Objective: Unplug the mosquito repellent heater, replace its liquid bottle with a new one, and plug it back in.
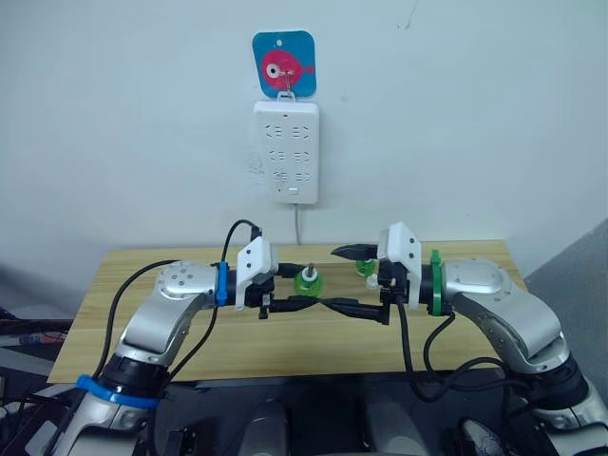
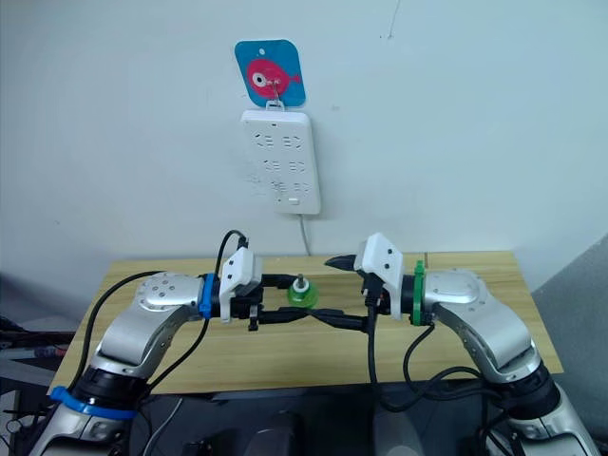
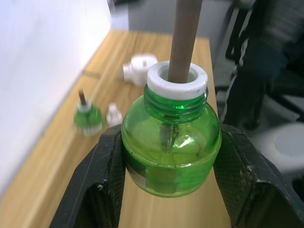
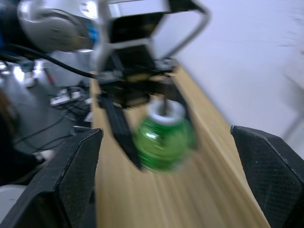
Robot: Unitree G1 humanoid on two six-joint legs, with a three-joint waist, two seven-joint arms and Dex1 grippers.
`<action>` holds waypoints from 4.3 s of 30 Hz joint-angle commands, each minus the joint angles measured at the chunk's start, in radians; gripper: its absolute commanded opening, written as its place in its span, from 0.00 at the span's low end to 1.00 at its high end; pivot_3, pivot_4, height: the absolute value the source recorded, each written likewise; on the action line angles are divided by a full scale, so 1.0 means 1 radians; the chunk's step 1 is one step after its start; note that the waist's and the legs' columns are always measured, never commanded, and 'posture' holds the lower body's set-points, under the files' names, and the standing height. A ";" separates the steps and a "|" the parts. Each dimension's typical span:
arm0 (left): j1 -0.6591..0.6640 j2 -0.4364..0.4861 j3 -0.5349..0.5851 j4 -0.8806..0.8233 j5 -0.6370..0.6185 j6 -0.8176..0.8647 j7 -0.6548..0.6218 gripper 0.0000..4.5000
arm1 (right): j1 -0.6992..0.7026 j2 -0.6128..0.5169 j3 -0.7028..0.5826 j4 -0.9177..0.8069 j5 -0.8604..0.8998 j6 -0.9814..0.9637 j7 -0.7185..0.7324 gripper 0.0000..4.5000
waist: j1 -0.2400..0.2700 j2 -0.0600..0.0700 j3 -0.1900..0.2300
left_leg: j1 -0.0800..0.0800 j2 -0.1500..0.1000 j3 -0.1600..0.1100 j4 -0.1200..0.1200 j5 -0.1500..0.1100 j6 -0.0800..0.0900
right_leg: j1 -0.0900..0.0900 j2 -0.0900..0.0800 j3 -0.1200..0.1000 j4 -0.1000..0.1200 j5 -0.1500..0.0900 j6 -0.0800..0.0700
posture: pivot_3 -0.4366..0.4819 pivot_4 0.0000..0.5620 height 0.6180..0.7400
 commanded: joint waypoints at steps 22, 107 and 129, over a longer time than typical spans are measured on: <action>-0.046 -0.037 -0.002 -0.017 -0.058 0.005 -0.062 0.50 | -0.056 0.069 0.021 0.093 -0.064 -0.075 0.001 0.19 | -0.026 0.000 0.000 | 0.000 0.000 0.000 0.000 0.000 0.000 | -0.001 0.000 0.000 0.000 0.000 0.000 | 0.33 0.21 0.95; -0.229 -0.344 0.373 0.003 -1.087 0.796 0.834 0.50 | 0.045 0.280 -0.411 0.056 1.378 -0.023 -1.057 0.47 | -0.078 0.004 -0.009 | -0.001 0.000 0.001 0.000 0.000 0.000 | -0.001 0.000 0.002 0.002 0.000 0.000 | 0.28 0.20 0.95; -0.021 -0.114 0.243 -0.172 -0.689 0.629 0.539 0.50 | -0.065 -0.479 -0.088 0.222 0.316 0.285 -0.668 1.00 | -0.053 0.004 -0.008 | -0.001 0.000 0.003 -0.001 0.000 0.001 | -0.001 0.002 0.004 -0.003 -0.001 0.001 | 0.31 0.29 0.95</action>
